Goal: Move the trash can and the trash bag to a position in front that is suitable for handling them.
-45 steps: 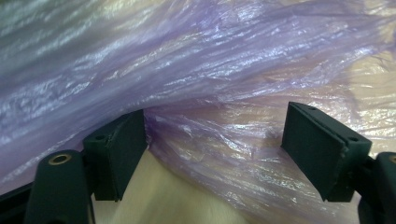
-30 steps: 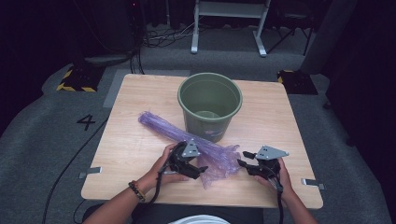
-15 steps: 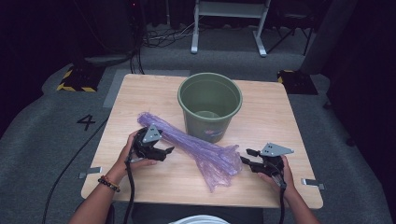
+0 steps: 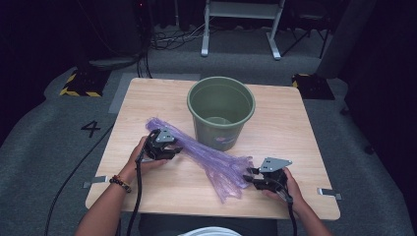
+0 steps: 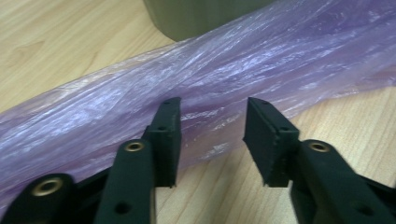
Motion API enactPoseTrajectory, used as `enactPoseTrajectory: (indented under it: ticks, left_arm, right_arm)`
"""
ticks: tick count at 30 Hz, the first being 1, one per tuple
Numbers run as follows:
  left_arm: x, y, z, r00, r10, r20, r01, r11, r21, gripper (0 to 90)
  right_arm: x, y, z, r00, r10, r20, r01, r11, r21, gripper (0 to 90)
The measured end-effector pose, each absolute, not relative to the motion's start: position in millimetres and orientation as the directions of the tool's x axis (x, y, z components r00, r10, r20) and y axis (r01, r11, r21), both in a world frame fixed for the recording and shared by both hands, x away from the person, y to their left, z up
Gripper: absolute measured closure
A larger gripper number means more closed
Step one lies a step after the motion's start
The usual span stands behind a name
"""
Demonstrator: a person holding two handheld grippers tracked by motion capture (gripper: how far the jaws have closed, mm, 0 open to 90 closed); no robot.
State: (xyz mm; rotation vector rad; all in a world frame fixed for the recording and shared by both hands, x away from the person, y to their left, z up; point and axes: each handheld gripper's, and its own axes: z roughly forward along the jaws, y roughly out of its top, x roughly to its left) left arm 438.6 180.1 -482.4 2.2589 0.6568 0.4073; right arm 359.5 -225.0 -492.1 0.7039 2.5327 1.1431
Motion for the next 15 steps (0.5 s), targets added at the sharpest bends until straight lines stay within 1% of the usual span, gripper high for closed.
enactPoseTrajectory:
  ticks: [1, 2, 5, 7, 8, 11, 12, 13, 14, 15]
  left_arm:
    - [439, 180, -482, 0.819, 0.567, 0.091, 0.333, -0.598, 0.729, 63.1]
    - [438, 179, -483, 0.828, 0.555, 0.085, 0.333, -0.607, 0.722, 65.1]
    - [436, 179, -483, 0.843, 0.534, 0.066, 0.33, -0.611, 0.72, 69.3]
    - [433, 178, -483, 0.853, 0.518, 0.061, 0.327, -0.622, 0.711, 69.7]
    - [427, 177, -482, 0.864, 0.501, 0.044, 0.323, -0.62, 0.715, 69.9]
    - [421, 175, -479, 0.875, 0.482, 0.031, 0.311, -0.61, 0.729, 69.8]
    - [415, 173, -475, 0.88, 0.474, 0.037, 0.3, -0.615, 0.729, 65.6]
    - [415, 173, -475, 0.88, 0.474, 0.037, 0.3, -0.615, 0.729, 61.8]
    - [408, 172, -470, 0.881, 0.471, 0.038, 0.296, -0.613, 0.732, 57.2]
    - [405, 172, -467, 0.875, 0.481, 0.046, 0.295, -0.607, 0.738, 50.3]
  right_arm:
    - [360, -225, -492, -0.844, 0.534, -0.048, 0.317, 0.57, 0.758, 75.1]
    - [363, -231, -493, -0.838, 0.544, -0.046, 0.324, 0.563, 0.761, 82.6]
    - [368, -243, -493, -0.808, 0.586, -0.063, 0.341, 0.551, 0.762, 88.4]
    - [370, -247, -492, -0.796, 0.602, -0.069, 0.346, 0.545, 0.764, 88.6]
    - [375, -256, -491, -0.765, 0.637, -0.095, 0.355, 0.54, 0.763, 89.3]
    - [382, -265, -489, -0.733, 0.67, -0.114, 0.366, 0.531, 0.765, 89.6]
    - [389, -275, -488, -0.703, 0.699, -0.131, 0.374, 0.52, 0.768, 89.9]
    - [389, -275, -488, -0.703, 0.699, -0.131, 0.374, 0.52, 0.768, 89.9]
    - [395, -283, -487, -0.665, 0.731, -0.153, 0.387, 0.512, 0.767, 89.7]
    - [398, -288, -487, -0.647, 0.746, -0.156, 0.393, 0.502, 0.77, 88.3]
